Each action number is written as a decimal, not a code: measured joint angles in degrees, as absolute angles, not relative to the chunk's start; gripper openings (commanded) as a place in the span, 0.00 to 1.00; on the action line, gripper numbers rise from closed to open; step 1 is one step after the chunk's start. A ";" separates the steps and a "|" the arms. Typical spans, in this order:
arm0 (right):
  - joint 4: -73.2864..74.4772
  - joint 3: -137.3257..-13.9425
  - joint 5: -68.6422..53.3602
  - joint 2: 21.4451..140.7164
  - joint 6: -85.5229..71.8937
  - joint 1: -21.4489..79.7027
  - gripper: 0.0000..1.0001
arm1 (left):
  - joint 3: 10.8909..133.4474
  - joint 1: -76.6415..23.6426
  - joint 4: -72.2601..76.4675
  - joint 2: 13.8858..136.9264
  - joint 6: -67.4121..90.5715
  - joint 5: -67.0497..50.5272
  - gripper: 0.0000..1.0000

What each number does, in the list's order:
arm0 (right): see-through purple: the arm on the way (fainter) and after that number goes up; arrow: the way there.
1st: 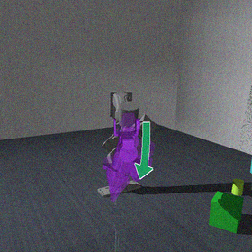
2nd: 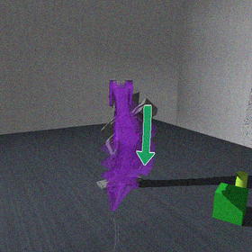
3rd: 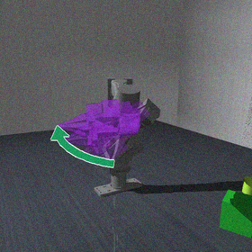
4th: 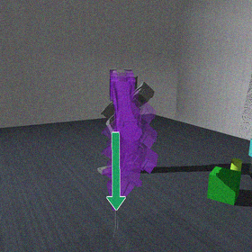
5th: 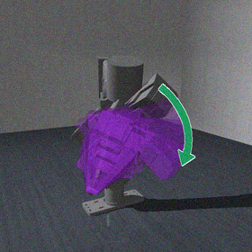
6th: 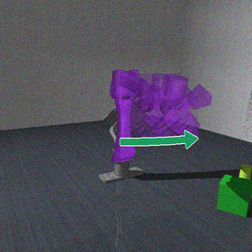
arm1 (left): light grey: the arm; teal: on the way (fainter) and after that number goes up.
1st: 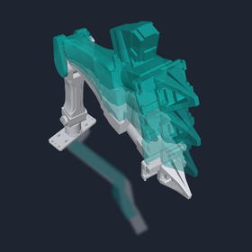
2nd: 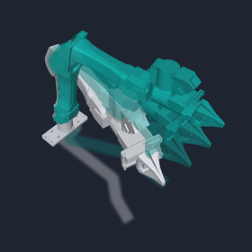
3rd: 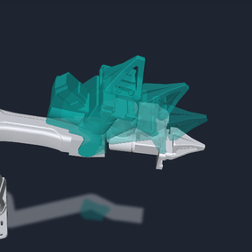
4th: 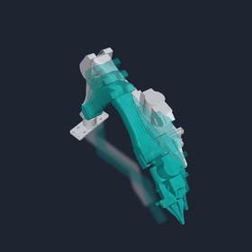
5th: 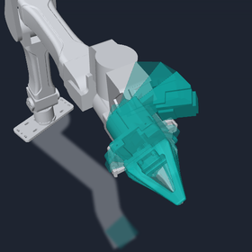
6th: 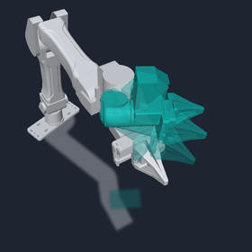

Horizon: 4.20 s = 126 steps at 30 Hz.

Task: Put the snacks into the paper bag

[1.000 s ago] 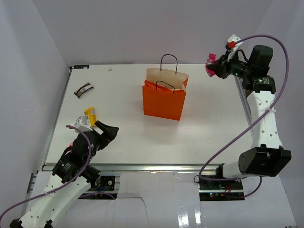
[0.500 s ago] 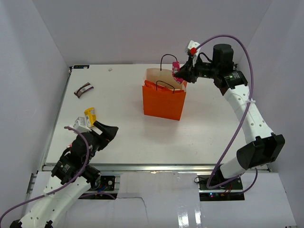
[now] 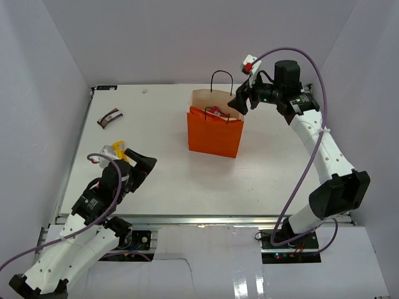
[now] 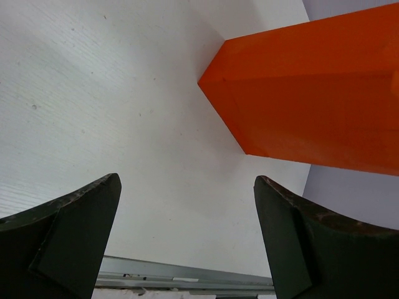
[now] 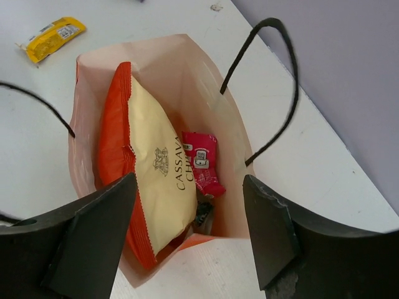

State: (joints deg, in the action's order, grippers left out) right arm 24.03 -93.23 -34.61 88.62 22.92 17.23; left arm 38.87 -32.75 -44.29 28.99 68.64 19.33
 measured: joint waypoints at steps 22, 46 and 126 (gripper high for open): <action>32.99 -68.90 -50.15 75.44 27.24 -8.82 0.77 | 60.69 10.98 -33.76 80.73 39.22 1.69 0.98; 33.08 -68.45 -52.31 75.16 27.44 -10.41 0.76 | 63.79 13.34 -31.86 101.56 19.14 -3.42 0.51; 33.82 -66.63 -54.57 73.10 25.89 -10.55 0.76 | 106.69 -31.83 -21.52 97.78 23.09 -14.92 0.75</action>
